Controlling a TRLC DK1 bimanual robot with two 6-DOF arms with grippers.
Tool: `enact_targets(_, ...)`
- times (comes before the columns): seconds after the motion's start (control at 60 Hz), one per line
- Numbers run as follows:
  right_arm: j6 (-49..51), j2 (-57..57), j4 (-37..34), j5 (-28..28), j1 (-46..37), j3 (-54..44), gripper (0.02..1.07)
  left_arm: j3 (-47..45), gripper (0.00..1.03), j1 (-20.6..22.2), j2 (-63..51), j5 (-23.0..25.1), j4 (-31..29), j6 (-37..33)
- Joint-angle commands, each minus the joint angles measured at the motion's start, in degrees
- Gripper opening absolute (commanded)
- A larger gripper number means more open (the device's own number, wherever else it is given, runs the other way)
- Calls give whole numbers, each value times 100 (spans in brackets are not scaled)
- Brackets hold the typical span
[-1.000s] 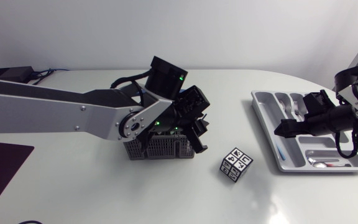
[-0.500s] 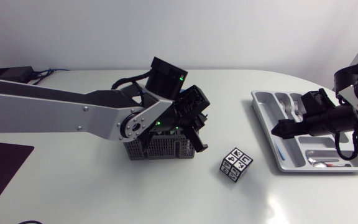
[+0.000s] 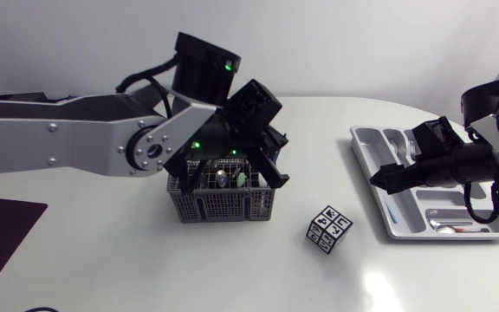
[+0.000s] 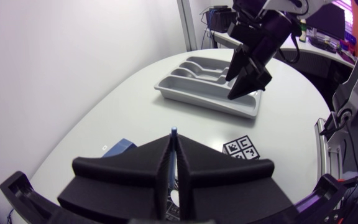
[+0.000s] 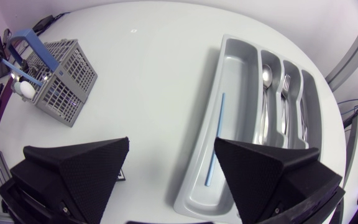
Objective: Transfer all utensils from the basket to the drawer tray.
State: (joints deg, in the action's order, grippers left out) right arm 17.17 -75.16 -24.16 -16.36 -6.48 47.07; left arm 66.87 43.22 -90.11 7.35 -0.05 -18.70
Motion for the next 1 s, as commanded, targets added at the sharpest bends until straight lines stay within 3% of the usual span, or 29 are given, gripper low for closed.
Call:
enact_targets(0.0, -21, 317, -71, 19, 147, -145, 101, 300, 4, 2, 388, 91, -118, 297)
enact_targets(0.267, -100, 1258, -300, -69, 1149, -66, 101, 740, 4, 46, 1021, 275, -575, 1017)
enact_targets(0.383, -196, 1671, -379, -95, 1931, 57, 101, 959, 4, -68, 1056, 724, -917, 1492)
enact_targets(0.617, -574, 1574, -423, -403, 3030, 567, 100, 1241, 4, -648, 678, 2095, -1260, 2476)
enact_targets(0.767, -715, 1240, -370, -649, 3214, 804, 96, 1328, 4, -824, 468, 2640, -1383, 2731)
enact_targets(0.983, -882, 897, -185, -658, 3338, 953, 90, 1328, 4, -921, 353, 2974, -1410, 2898)
